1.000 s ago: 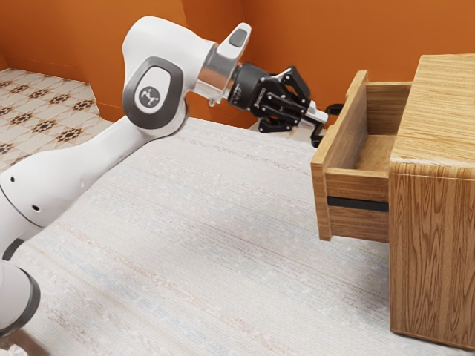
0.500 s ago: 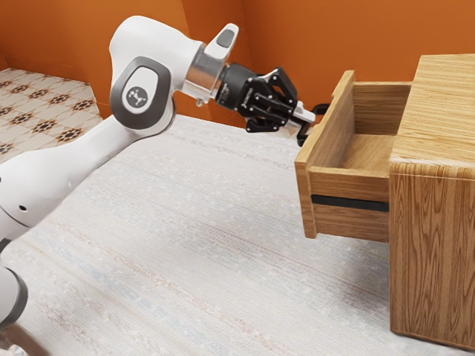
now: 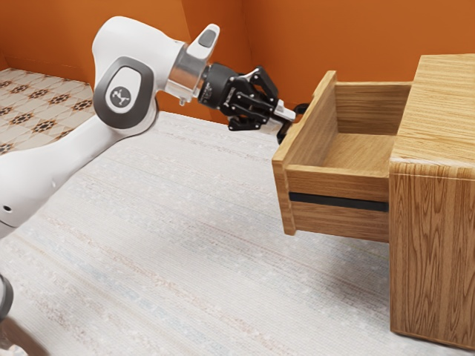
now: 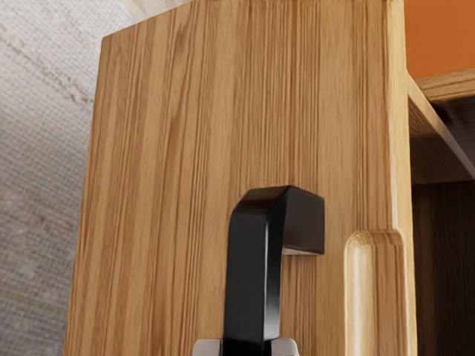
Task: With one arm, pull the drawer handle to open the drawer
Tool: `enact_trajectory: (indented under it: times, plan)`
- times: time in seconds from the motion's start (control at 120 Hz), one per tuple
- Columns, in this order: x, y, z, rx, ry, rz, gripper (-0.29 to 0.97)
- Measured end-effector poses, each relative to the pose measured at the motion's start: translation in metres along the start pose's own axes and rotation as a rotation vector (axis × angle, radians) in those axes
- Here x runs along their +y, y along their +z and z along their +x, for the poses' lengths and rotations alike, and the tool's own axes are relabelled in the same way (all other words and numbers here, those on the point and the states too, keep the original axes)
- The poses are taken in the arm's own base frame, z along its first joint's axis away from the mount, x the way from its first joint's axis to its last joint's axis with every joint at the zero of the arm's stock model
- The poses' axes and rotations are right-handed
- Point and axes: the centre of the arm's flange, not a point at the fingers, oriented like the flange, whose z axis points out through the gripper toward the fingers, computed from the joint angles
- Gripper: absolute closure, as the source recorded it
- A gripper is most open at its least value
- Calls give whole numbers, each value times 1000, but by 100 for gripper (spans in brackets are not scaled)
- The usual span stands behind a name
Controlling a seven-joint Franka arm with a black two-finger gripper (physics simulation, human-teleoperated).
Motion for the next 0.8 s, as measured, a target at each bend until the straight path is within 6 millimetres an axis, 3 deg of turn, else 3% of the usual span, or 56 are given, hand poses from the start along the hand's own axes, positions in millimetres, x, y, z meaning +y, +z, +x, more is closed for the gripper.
enact_trajectory:
  times: [0.8]
  plan:
    - [-27,-33,1,34,-19,29,70]
